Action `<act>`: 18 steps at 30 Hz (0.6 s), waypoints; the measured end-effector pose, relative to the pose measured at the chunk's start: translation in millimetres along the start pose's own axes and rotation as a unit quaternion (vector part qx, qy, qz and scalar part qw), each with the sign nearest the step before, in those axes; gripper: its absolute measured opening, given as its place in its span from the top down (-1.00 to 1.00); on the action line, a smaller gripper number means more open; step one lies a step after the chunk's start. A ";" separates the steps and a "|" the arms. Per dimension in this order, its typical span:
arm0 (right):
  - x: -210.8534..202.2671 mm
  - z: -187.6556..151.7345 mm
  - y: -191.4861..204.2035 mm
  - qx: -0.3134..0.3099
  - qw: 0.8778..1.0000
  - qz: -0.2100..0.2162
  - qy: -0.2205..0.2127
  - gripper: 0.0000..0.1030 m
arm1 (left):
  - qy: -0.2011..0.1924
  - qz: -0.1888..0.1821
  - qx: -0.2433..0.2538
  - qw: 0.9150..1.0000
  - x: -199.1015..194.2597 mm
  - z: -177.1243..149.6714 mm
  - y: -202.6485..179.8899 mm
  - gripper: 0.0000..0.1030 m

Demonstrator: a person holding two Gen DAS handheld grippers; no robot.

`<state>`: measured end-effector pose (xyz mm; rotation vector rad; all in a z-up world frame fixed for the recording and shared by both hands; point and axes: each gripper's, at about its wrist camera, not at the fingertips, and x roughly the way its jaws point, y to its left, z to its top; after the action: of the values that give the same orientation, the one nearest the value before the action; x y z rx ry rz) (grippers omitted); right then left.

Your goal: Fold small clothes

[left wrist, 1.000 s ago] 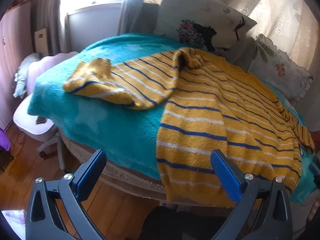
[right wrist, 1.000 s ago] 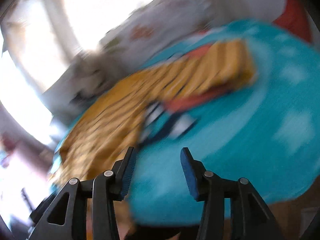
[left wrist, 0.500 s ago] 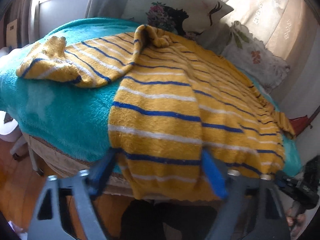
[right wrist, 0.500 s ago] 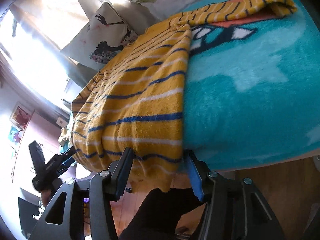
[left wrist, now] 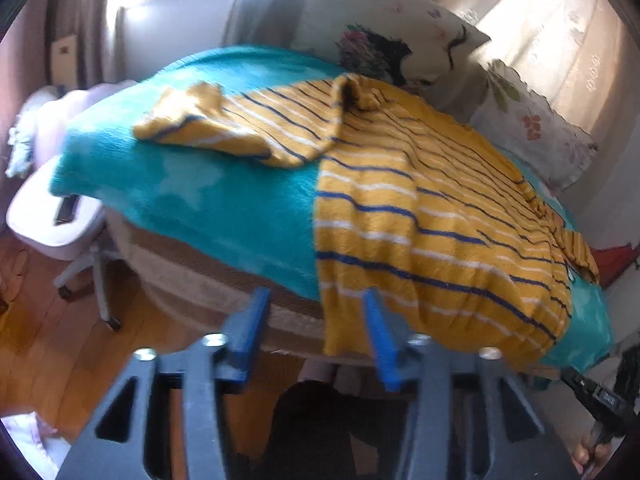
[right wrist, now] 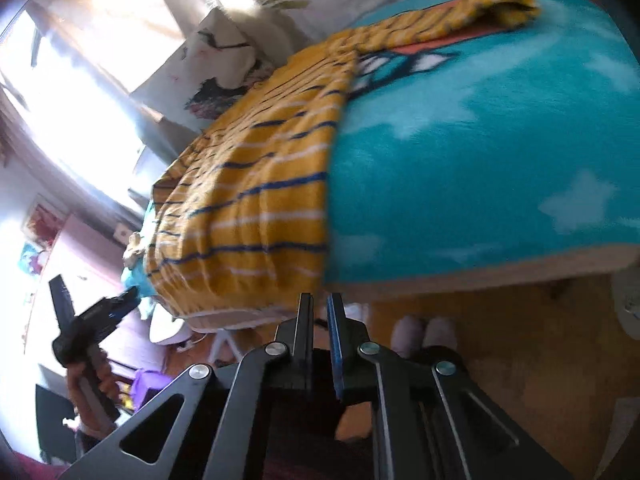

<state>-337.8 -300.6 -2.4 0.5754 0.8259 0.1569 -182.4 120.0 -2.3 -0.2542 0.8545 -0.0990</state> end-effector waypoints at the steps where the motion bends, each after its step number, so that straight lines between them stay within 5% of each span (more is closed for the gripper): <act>1: -5.2 -1.4 -0.9 0.004 1.000 -0.002 -0.005 0.81 | -0.012 0.006 0.000 1.000 -6.8 0.8 -0.1 -0.27; 4: -25.4 2.8 1.2 0.003 0.999 -0.012 -0.035 0.66 | -0.050 0.024 0.008 0.998 -28.0 5.0 -3.5 -0.55; 6: -37.1 10.7 9.8 -0.008 0.998 -0.021 -0.056 0.31 | -0.074 0.026 0.018 0.997 -40.5 10.4 -8.5 -0.78; 8: -44.6 20.4 20.8 -0.021 0.996 -0.027 -0.079 0.16 | -0.090 0.021 0.023 0.995 -47.3 17.6 -13.8 -0.87; 18: 8.9 134.8 68.9 -0.041 0.987 -0.033 -0.154 -0.07 | -0.073 -0.018 0.080 0.994 19.1 102.6 -59.4 -0.88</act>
<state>-227.2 -296.6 101.2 0.4787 0.5346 0.0392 -91.5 77.7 63.8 -0.1247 0.6928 -0.1795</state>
